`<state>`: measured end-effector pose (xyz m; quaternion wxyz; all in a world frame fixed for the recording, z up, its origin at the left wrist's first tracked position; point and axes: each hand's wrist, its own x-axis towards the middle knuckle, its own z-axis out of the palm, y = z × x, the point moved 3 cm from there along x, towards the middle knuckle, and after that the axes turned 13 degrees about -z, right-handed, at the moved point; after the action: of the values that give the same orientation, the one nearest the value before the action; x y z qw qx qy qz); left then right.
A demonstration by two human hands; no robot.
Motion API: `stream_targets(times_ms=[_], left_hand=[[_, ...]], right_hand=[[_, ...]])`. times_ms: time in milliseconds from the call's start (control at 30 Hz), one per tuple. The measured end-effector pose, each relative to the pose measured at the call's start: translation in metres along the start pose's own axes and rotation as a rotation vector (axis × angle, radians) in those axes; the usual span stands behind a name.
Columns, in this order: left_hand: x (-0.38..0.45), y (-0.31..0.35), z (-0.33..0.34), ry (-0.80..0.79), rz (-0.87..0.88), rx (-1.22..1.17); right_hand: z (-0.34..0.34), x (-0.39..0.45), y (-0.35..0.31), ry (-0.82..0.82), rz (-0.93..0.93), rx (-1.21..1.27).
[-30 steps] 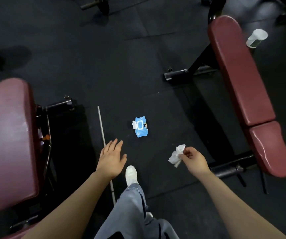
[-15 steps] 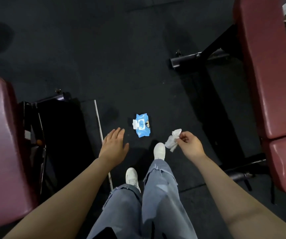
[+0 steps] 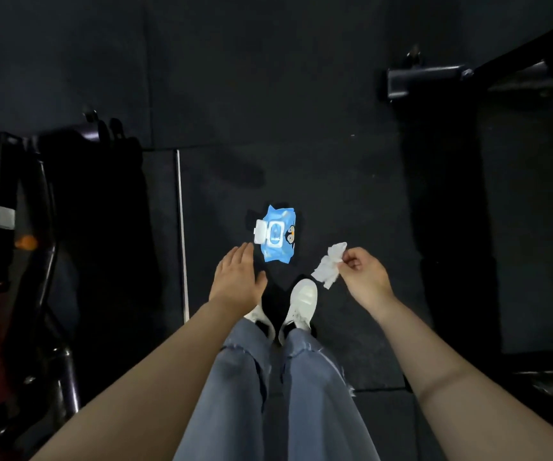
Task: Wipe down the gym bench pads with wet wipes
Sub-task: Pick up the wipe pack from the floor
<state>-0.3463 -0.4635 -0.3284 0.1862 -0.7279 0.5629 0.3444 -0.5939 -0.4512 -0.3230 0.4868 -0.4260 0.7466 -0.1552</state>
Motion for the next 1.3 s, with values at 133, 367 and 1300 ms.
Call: stream_targets(times_ms=[133,367,1300], left_hand=[[0.080,-0.004,0.048,-0.063,-0.025,0.076],[0.209,-0.012,0.131,-0.102,-0.125,-0.038],[0.344,0.015,0.289,0.116,-0.037,0.063]], right_hand=[[0.037,0.067,0.041,0.001,0.019,-0.008],[0.113,0.173,0.119,-0.024,0.054,-0.028],[0.239,0.288,0.233,0.095,0.246,0.226]])
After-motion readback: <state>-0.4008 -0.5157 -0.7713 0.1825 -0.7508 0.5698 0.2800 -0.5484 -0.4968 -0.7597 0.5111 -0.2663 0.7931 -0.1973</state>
